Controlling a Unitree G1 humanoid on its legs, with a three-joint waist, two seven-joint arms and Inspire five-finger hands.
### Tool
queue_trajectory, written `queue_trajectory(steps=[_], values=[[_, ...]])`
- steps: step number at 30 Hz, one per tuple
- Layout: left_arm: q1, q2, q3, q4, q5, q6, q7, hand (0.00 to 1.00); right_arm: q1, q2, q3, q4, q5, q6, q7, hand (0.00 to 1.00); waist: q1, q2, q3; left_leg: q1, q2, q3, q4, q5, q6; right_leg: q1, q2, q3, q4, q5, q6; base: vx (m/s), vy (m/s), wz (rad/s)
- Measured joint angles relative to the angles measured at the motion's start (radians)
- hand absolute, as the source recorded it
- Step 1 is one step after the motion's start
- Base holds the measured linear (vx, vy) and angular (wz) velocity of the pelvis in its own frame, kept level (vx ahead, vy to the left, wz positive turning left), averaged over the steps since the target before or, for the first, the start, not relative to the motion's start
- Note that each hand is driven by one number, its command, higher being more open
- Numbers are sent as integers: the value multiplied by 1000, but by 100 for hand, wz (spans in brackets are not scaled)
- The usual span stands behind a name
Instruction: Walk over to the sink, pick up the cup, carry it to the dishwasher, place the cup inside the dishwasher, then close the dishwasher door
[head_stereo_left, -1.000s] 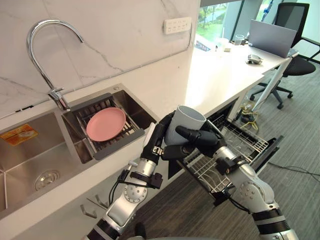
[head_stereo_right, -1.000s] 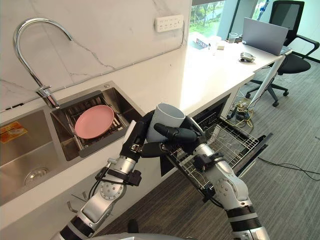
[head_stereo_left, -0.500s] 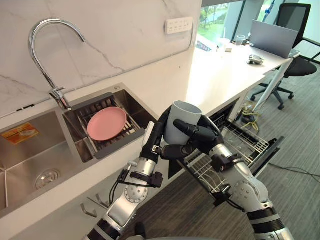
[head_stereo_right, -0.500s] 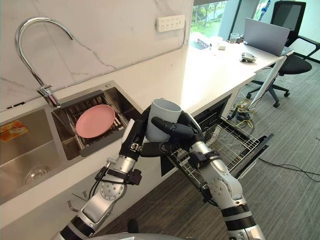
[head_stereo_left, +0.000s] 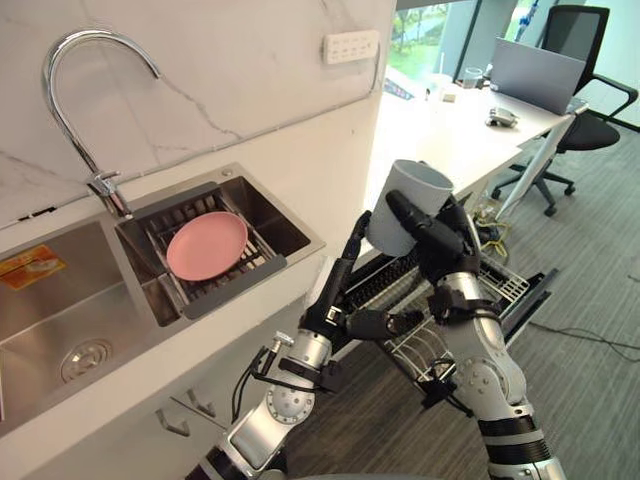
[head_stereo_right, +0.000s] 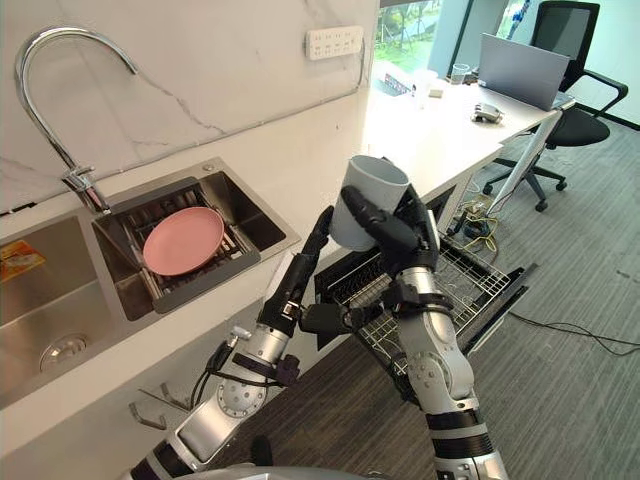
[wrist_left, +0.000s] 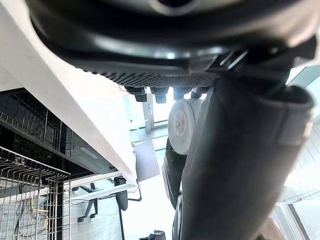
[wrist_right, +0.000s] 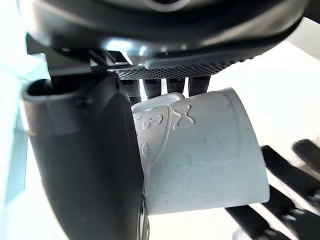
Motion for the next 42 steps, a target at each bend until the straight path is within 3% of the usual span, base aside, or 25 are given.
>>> queue_trajectory(steps=[7,10,18,25,31,37,42], values=[[11,-12,-14,0,16,0,4,100,-5,6,-48,-50,-9,-51,-40,0,-5,4,2,4,2,4,0,-2,0,0,0,5,-2,0,0,-1,-1,0],[11,-17,13,0,-39,-8,-32,100,-5,6,-84,-56,-42,-56,-59,0,-7,6,3,4,2,4,0,-2,0,0,0,5,-2,0,0,0,0,0],[29,-49,59,-1,-480,19,-299,100,55,-5,-265,-60,-150,-55,-131,0,-14,20,12,4,1,9,-1,-5,1,0,0,7,0,2,3,1,-1,0],[125,-57,-33,19,-574,136,-415,100,114,-28,-349,-47,-155,-49,-158,0,-27,32,20,6,6,25,-1,-9,2,-8,0,23,5,2,3,3,-8,-7],[161,-76,-6,168,-533,141,-428,100,189,-23,-335,16,-166,-1,-72,0,-26,36,32,6,13,29,-1,-9,1,-15,3,28,10,-1,0,-19,-6,-2],[202,-84,145,372,-462,140,-381,100,244,-13,-297,98,-267,57,36,0,-15,41,57,6,15,31,-1,-8,1,-17,2,31,22,-4,-2,0,0,0],[237,-70,248,520,-376,138,-337,100,244,-20,-296,166,-356,69,78,0,-10,40,58,8,14,25,-1,-9,1,-12,-2,22,32,-13,0,6,-9,5]])
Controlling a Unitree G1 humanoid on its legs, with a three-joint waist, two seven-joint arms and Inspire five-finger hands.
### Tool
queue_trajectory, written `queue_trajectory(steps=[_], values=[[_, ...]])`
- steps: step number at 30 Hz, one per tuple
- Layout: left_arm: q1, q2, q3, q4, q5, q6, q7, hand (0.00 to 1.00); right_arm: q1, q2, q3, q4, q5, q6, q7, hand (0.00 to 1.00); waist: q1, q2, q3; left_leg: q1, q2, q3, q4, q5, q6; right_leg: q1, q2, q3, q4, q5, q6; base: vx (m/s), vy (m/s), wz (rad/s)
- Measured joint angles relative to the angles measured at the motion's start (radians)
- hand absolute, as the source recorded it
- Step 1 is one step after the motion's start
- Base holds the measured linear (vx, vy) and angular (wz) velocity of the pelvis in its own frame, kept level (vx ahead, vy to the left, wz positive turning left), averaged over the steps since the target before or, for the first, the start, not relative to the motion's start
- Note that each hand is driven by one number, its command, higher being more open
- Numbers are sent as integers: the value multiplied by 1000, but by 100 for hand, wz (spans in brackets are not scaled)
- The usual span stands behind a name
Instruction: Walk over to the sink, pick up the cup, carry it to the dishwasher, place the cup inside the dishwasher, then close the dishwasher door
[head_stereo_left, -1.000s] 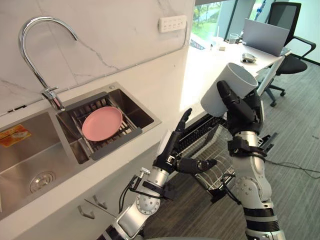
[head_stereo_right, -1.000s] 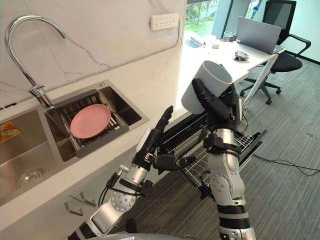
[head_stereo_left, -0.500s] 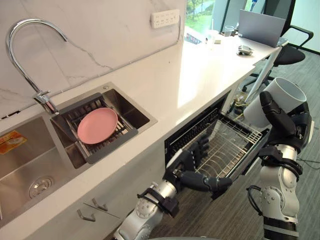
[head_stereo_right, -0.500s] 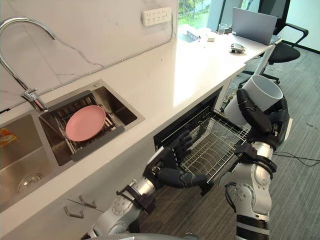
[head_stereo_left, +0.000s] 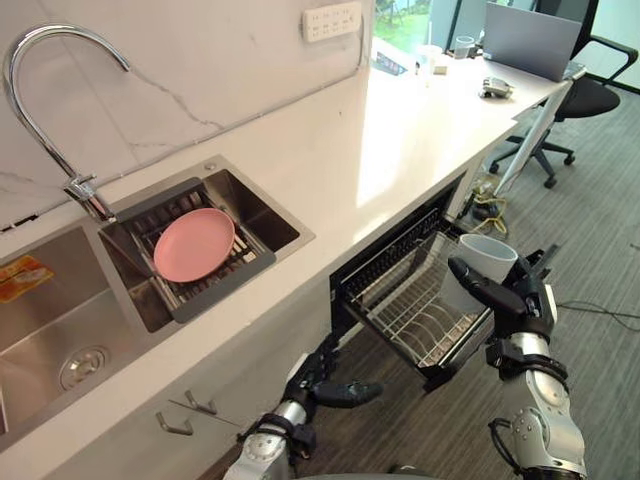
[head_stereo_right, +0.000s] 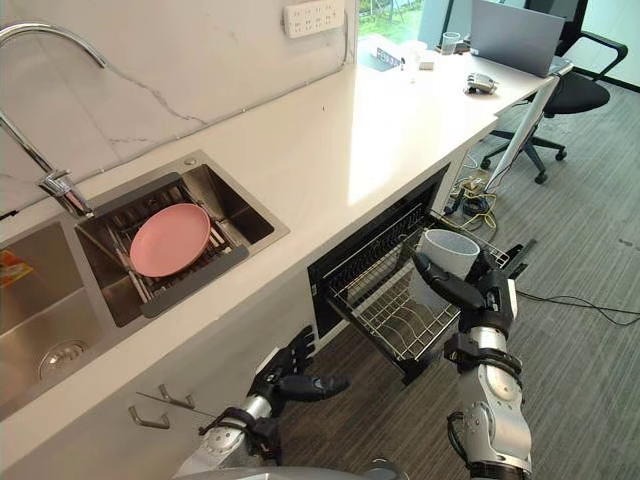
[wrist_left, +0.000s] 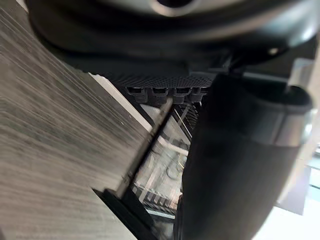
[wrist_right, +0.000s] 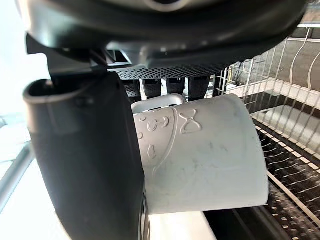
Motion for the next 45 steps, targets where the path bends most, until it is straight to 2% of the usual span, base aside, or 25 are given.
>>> queue_trajectory(steps=[5,8,13,15,19,22,24,26,31,37,45], values=[[45,20,117,153,101,1,45,100,-5,-26,21,142,-76,2,3,0,14,2,10,14,3,-2,-4,-7,-9,17,-1,-8,7,-11,1,-6,-10,4],[69,19,198,186,88,34,65,100,-7,-30,52,194,-105,2,-11,0,22,1,23,10,5,0,-5,-15,-12,15,-1,-9,7,-13,1,0,0,0],[77,29,296,223,100,33,66,100,-53,-30,120,284,-138,3,-11,0,33,3,30,9,7,35,-5,-29,-8,1,-4,14,6,-11,2,19,-7,-15],[77,34,319,272,101,40,66,100,-110,-50,150,384,-156,3,-3,0,44,3,31,8,7,54,-5,-37,-9,-11,-12,26,6,-8,5,59,-5,-21],[67,27,347,323,98,42,67,100,-238,-105,157,566,-155,2,-11,0,50,8,76,-21,-1,48,15,-34,-9,-24,-22,14,7,-7,9,48,4,11],[25,25,344,315,166,32,103,100,-338,-159,136,637,-153,-2,-29,0,52,30,122,-74,-4,33,60,-31,-4,-45,-31,-16,21,-6,10,-9,17,32],[23,10,343,292,181,59,137,100,-364,-181,97,644,-151,-6,-31,0,54,52,134,-80,-12,21,63,-30,-4,-41,-38,-33,27,-8,12,-17,20,24],[23,0,343,281,189,87,151,100,-359,-186,65,644,-151,-10,-32,0,52,60,136,-81,-19,6,62,-30,-5,-35,-43,-46,28,-10,16,-11,18,23],[23,-14,340,268,199,141,191,100,-303,-198,24,637,-143,-15,-16,0,51,60,137,-79,-31,-24,52,-24,-7,-22,-52,-76,44,-22,24,-41,22,19],[22,-14,340,272,206,142,191,100,-279,-211,21,633,-142,-13,39,0,52,60,137,-71,-35,-32,31,-15,0,-22,-55,-84,61,-30,25,-49,13,6],[17,-16,345,280,216,147,191,100,-268,-223,20,618,-165,41,129,0,52,56,140,-62,-37,-37,10,-3,10,-23,-55,-90,67,-41,26,2,-9,1]])
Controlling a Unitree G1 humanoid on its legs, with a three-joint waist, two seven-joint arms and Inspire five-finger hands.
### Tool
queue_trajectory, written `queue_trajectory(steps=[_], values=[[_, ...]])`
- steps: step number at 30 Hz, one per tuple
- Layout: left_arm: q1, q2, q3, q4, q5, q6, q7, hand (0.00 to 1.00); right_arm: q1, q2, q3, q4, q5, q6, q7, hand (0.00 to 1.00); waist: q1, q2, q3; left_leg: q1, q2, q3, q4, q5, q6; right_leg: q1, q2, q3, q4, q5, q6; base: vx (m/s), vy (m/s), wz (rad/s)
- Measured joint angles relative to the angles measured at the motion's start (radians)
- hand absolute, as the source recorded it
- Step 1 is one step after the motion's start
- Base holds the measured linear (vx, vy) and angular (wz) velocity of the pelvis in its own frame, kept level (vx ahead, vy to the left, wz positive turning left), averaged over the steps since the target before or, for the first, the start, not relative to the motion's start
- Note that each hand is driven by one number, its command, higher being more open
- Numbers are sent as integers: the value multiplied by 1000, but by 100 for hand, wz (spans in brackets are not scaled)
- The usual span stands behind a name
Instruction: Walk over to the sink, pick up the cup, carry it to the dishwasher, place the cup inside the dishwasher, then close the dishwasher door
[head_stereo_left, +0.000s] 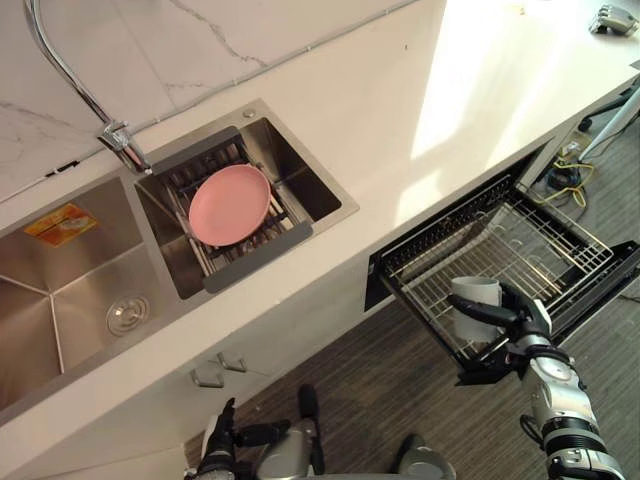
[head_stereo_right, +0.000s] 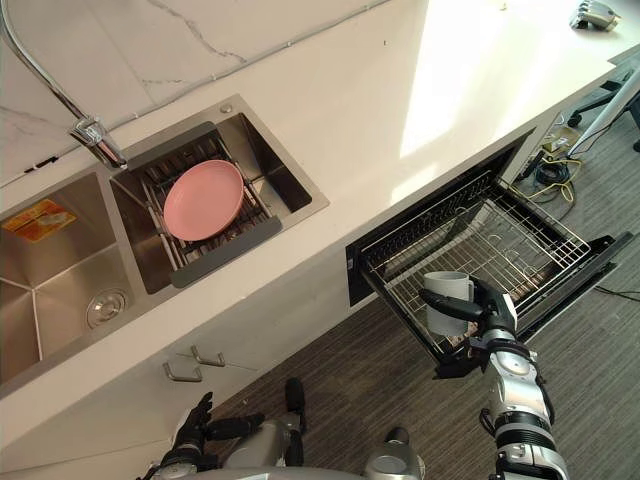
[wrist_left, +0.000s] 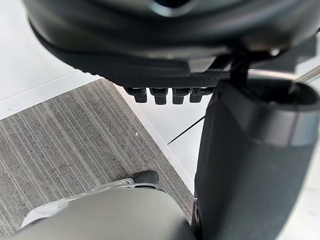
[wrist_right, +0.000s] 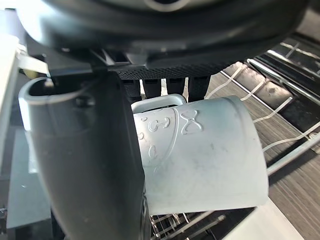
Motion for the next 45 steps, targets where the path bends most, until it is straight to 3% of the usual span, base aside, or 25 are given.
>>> queue_trajectory(steps=[6,14,24,36,37,40,45], values=[[-6,0,3,1,0,10,-1,100,-12,-13,8,0,-28,51,31,0,0,-7,7,-1,0,-1,0,0,0,-1,0,-1,0,-3,0,3,-12,1],[-38,-2,44,0,0,10,-8,100,-87,-55,9,2,-21,115,26,0,2,-18,63,-38,2,0,13,0,0,-40,-2,5,18,-4,-2,-40,-2,-1],[-107,22,59,-13,-5,8,-7,100,-212,-144,9,50,-8,100,-12,0,14,-16,167,-108,-1,7,50,1,6,-137,-31,30,97,-24,-9,-41,-2,-3],[-136,30,55,-12,-45,7,-8,100,-286,-202,10,189,6,44,-11,0,29,-24,189,-176,-28,2,50,5,12,-228,-61,49,156,-45,-5,-4,-3,1],[-139,31,55,-10,-45,7,-9,100,-287,-207,10,203,25,39,-11,100,30,-25,190,-179,-29,-2,51,4,13,-229,-61,52,155,-46,-6,0,-13,9],[-143,36,56,-10,-45,7,-9,100,-295,-214,11,234,28,26,8,100,30,-35,196,-183,-30,-9,53,3,15,-230,-60,61,154,-48,-7,-4,-23,8],[-165,68,56,0,-45,9,-28,100,-293,-240,54,267,11,14,147,100,34,-55,208,-185,-31,-12,53,3,15,-230,-56,69,153,-51,-8,-2,-3,1]])
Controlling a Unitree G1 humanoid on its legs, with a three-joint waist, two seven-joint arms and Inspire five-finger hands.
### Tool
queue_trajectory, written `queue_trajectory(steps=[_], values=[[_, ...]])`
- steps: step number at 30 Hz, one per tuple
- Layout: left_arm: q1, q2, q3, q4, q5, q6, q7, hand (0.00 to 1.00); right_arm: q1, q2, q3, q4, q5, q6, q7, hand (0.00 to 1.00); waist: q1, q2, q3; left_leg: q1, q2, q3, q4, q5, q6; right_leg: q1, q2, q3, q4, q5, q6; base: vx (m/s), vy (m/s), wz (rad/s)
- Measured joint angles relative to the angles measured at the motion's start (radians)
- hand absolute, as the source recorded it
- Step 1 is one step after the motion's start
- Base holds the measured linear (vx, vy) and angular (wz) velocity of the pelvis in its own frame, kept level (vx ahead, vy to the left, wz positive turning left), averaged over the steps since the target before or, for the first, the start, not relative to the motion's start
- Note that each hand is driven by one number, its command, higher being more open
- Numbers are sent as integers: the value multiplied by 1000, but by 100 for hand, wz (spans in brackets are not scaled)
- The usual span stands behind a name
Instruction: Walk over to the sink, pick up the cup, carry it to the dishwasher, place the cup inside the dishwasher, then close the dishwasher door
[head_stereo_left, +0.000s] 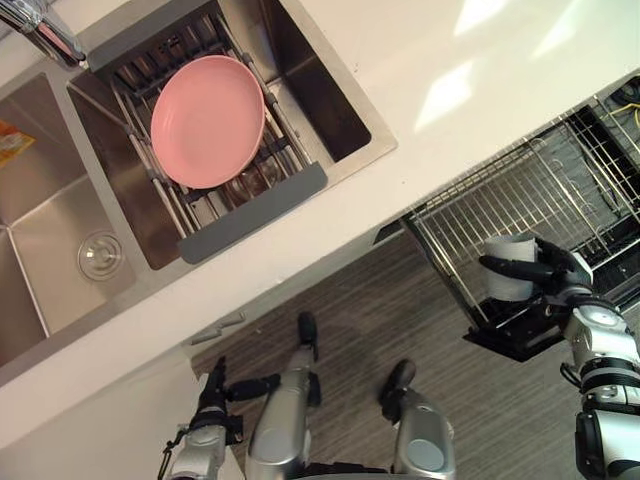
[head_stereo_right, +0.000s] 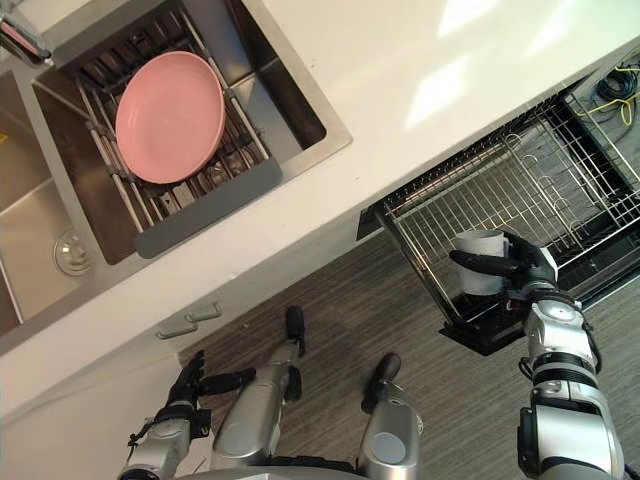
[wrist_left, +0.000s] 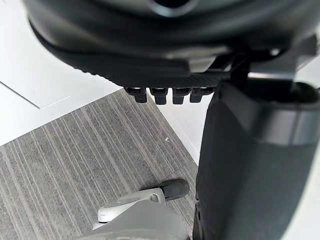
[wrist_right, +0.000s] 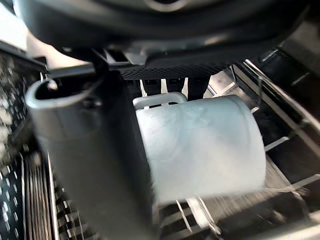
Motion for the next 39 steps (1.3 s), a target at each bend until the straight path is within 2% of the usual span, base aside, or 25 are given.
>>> queue_trajectory(steps=[6,10,13,16,21,23,24,27,28,30,35,38,39], values=[[-15,13,1,7,0,-1,-1,100,3,0,8,21,5,-3,35,100,10,-20,11,0,-1,-2,-7,4,5,-2,5,18,-6,0,0,0,0,0],[-15,12,-12,19,-6,-38,89,100,-1,-1,7,51,25,-18,35,100,11,-32,17,2,-1,-3,-9,4,5,0,6,22,-8,0,0,0,0,0],[-14,13,4,43,-21,-19,120,100,4,-4,-10,63,65,-44,32,100,12,-45,19,9,-2,-3,-11,4,6,6,6,22,-9,0,0,0,0,0],[-4,15,22,94,-20,-7,120,100,30,-4,-48,65,150,-70,12,100,15,-56,18,40,-5,-4,-23,5,6,37,6,24,-18,0,0,0,0,0],[40,9,34,122,-79,-46,113,100,86,-2,-175,14,360,-115,-63,100,15,-77,5,76,-11,4,-61,20,10,54,8,45,-30,1,1,-11,-8,-3],[44,3,44,127,-136,-51,100,100,126,29,-242,-41,459,-127,-92,100,7,-95,-7,90,-12,8,-62,19,10,70,10,49,-43,4,7,-13,-14,-5],[49,3,54,145,-154,-60,93,100,164,74,-275,-113,511,-147,-116,100,-4,-114,-30,94,-11,11,-62,19,9,74,12,51,-50,5,9,-1,-28,-6],[61,0,92,170,-154,-62,82,100,258,173,-335,-321,540,-186,-152,100,-17,-138,-65,115,-3,30,-62,14,5,89,22,71,-66,11,16,-10,-30,-17],[63,0,93,171,-154,-62,81,100,262,177,-336,-330,540,-188,-154,100,-18,-137,-67,115,-2,31,-62,14,5,89,22,71,-66,11,17,-29,-31,-20],[90,-17,115,188,-152,-62,75,100,331,259,-377,-525,537,-231,-200,100,-44,-139,-130,130,4,41,-63,11,3,104,32,82,-91,23,17,-29,-21,-16],[128,-33,120,190,-134,-55,75,100,419,394,-451,-787,536,-287,-218,100,-59,-136,-220,159,20,61,-69,-7,-10,144,58,99,-163,41,9,-47,-8,-16],[140,-39,121,190,-135,-42,76,100,456,460,-456,-918,544,-284,-189,100,-66,-137,-249,181,23,73,-69,-10,-6,169,64,106,-188,57,4,13,-7,-13],[146,-38,123,191,-160,-33,73,100,476,495,-453,-969,573,-255,-132,100,-68,-138,-262,191,24,79,-69,-12,-5,182,66,108,-200,63,6,11,-8,-10]])
